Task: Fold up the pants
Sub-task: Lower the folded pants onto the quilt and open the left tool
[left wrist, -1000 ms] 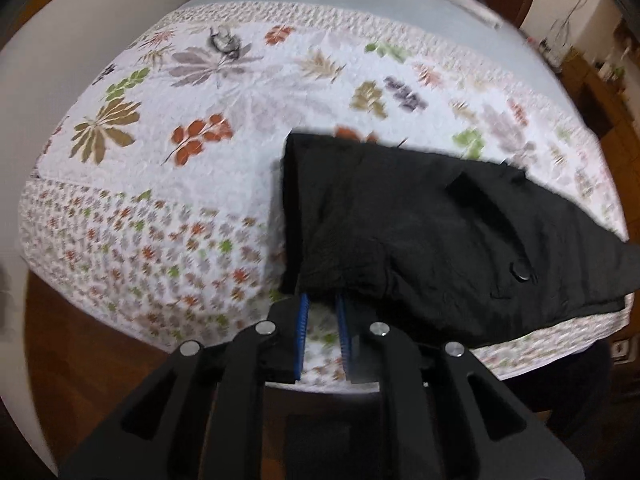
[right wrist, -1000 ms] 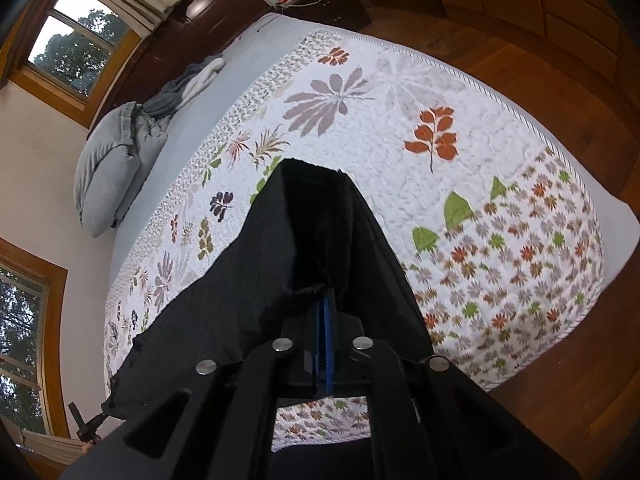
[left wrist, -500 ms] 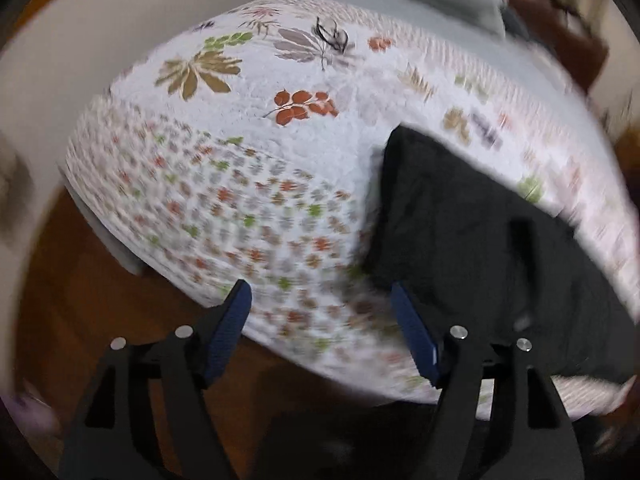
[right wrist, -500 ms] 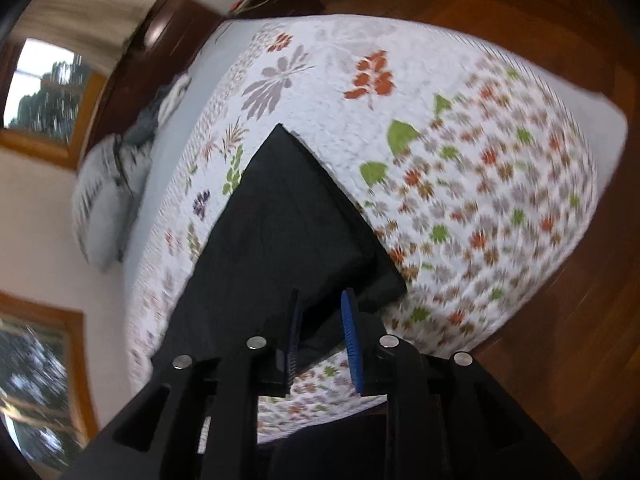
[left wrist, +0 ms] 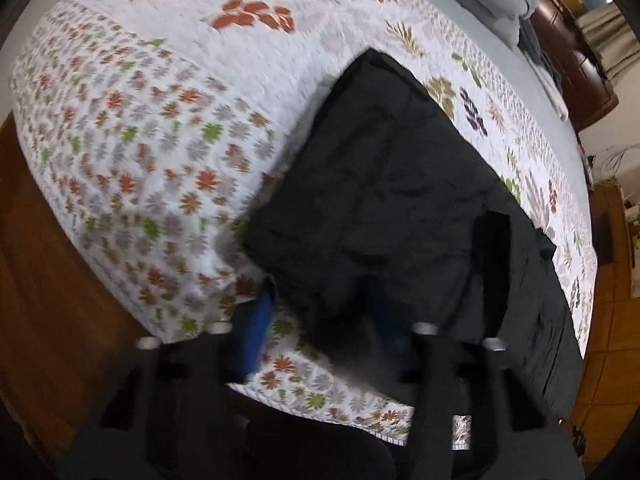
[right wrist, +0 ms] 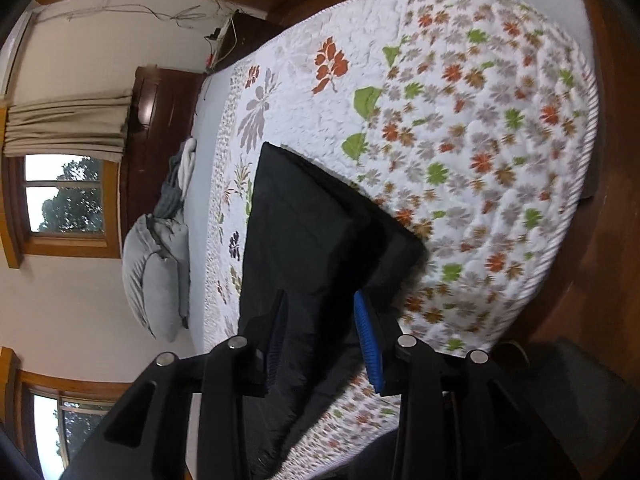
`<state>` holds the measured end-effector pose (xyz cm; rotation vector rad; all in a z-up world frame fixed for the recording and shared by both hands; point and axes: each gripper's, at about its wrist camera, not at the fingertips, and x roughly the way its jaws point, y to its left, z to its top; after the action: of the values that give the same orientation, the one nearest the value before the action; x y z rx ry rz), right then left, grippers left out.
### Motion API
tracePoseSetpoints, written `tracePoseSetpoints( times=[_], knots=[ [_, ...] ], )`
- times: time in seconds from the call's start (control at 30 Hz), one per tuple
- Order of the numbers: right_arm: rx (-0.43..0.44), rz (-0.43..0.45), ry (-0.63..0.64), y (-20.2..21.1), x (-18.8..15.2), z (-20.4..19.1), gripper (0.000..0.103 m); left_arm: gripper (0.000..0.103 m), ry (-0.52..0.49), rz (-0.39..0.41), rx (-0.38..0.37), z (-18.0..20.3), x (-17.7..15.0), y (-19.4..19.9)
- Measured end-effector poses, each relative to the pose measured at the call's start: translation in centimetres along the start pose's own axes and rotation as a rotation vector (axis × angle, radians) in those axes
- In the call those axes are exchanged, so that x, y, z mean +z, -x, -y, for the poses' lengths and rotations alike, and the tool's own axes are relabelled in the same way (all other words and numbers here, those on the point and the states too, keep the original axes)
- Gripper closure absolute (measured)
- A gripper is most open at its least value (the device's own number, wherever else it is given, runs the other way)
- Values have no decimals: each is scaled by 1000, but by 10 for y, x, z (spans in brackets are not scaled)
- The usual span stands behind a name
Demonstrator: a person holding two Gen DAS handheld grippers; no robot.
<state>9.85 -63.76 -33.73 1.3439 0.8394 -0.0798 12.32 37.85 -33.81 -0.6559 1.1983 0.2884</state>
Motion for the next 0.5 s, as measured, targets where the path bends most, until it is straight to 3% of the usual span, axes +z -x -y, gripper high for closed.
tracePoseSetpoints(
  times=[0.1, 0.23, 0.27, 0.3, 0.5],
  knots=[
    [3, -4, -8, -14, 1, -5, 67, 71, -31, 13, 67, 12, 3, -3],
    [-24, 0, -17, -25, 1, -7, 68, 76, -6, 6, 76, 13, 10, -5],
    [-32, 3, -16, -26, 1, -7, 80, 78, -17, 10, 89, 15, 11, -5],
    [-32, 4, -8, -26, 1, -8, 98, 78, -28, 14, 100, 17, 13, -4],
    [-64, -15, 66, -24, -12, -10, 100, 83, -52, 43, 129, 21, 41, 5]
  ],
)
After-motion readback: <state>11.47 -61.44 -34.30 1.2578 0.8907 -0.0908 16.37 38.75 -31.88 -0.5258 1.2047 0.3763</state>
